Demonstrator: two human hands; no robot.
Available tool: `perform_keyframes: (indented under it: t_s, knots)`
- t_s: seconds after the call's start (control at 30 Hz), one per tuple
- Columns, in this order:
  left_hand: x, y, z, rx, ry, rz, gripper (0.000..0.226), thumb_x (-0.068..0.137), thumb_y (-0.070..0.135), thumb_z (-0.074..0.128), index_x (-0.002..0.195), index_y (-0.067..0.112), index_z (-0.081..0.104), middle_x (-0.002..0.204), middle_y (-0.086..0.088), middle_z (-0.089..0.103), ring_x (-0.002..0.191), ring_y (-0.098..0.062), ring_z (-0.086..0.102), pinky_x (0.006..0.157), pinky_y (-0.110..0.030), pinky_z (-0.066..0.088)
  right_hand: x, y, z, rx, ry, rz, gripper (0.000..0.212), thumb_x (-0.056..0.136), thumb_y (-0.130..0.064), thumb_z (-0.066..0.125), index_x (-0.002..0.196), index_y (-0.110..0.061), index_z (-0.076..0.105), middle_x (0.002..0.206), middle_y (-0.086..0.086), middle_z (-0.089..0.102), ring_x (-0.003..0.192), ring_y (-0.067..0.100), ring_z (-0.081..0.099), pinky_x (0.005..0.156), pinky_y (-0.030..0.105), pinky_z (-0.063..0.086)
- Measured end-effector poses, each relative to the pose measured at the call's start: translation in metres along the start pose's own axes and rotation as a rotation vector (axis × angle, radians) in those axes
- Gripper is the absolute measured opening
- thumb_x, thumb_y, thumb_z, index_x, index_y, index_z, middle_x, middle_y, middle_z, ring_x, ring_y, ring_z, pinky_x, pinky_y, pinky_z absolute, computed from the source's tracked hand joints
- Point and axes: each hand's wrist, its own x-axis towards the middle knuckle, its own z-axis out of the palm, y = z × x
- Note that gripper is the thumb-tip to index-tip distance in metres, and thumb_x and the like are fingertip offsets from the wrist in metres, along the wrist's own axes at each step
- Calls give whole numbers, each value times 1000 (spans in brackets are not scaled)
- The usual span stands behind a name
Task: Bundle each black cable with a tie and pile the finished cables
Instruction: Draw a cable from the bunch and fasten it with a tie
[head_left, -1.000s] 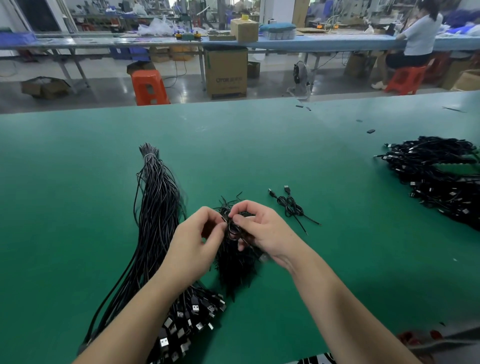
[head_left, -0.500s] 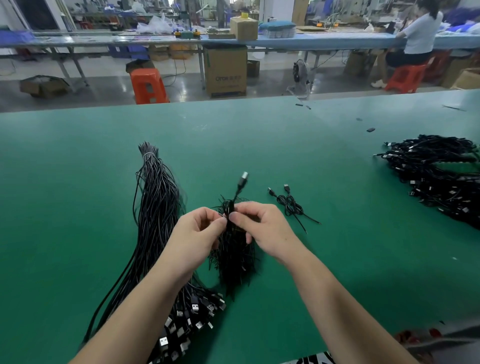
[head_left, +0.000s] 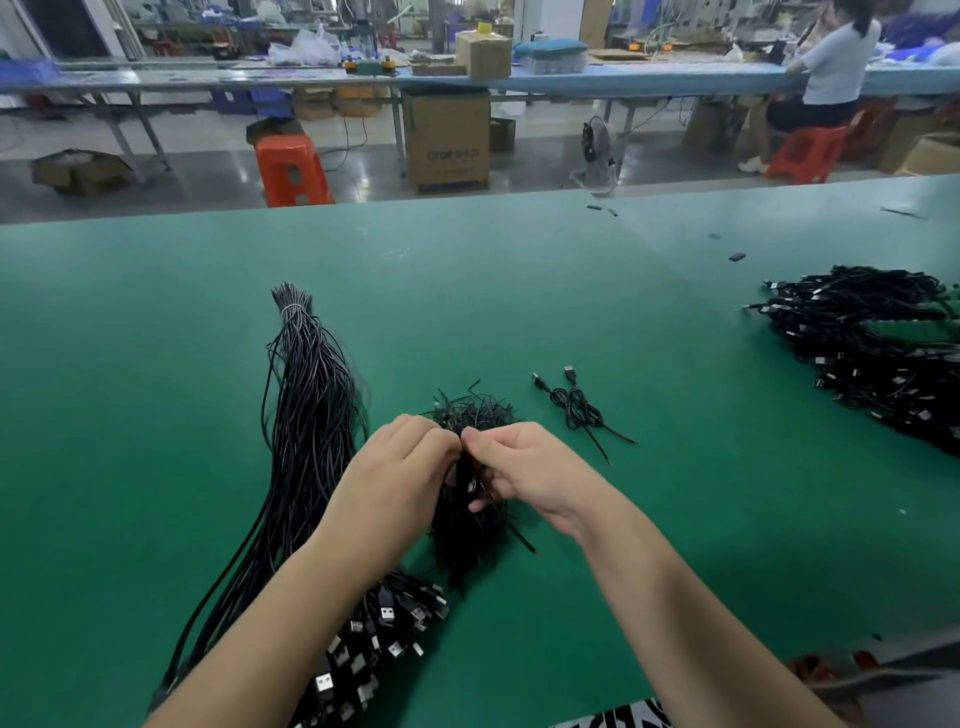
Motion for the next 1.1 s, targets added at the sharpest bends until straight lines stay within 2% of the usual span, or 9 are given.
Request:
perform_keyframes:
  t_s: [0.13,0.23,0.37,0.53,0.7,0.8,0.9,1.0,1.1]
  knots:
    - [3,2,-3,-191,12,-163,6,91,1,69,94,5,70,90,1,61,82,-17,59,75,-28,49,-2,0,2,74,-48,-34,32,97,-35,58,85,-10,72,73,3,65,63,8,59,64,28,58]
    - [5,2,-5,-239,17,-228,8,89,2,71,92,10,69,89,5,61,82,-12,59,75,-25,49,-2,3,-1,84,-70,-78,23,98,-27,60,88,-13,75,80,6,61,72,10,58,69,29,57]
    - [6,3,-3,-250,27,-248,7,88,8,74,91,12,68,88,8,60,83,-8,57,75,-25,49,-2,4,-5,137,-47,-70,20,102,-13,57,92,-6,73,79,1,65,73,12,59,71,32,58]
    - [6,3,4,-184,34,-195,5,89,10,73,89,8,69,85,3,61,79,-19,59,70,-36,52,-2,4,-7,107,-22,-22,22,100,-22,61,96,-6,75,79,1,68,72,14,59,80,39,61]
    - [5,-1,10,-180,27,-196,5,87,10,75,89,10,70,85,4,62,79,-21,60,71,-40,53,-1,5,-8,136,-10,6,22,103,-15,55,92,-4,71,76,5,64,73,16,58,83,41,61]
    - [6,-2,12,-182,33,-182,2,87,12,72,88,11,70,85,5,62,78,-20,60,71,-36,51,1,6,-9,164,0,21,24,103,-18,55,92,-4,71,77,5,65,72,17,60,87,47,60]
    - [6,-2,13,-169,22,-146,8,87,15,67,89,10,72,84,5,63,78,-19,60,71,-33,49,2,7,-9,122,45,17,32,102,-28,59,96,1,72,78,9,63,67,15,60,82,44,61]
    - [5,-3,15,-161,19,-162,3,87,12,74,89,11,72,84,6,62,78,-19,59,71,-33,49,4,8,-8,119,71,18,26,102,-20,58,90,-1,71,73,9,60,64,15,59,82,46,62]
    - [5,-4,17,-152,20,-220,9,84,11,79,87,13,70,84,8,62,78,-18,58,71,-36,51,5,8,-10,136,40,26,27,103,-12,52,84,-5,70,74,9,63,69,17,62,88,49,59]
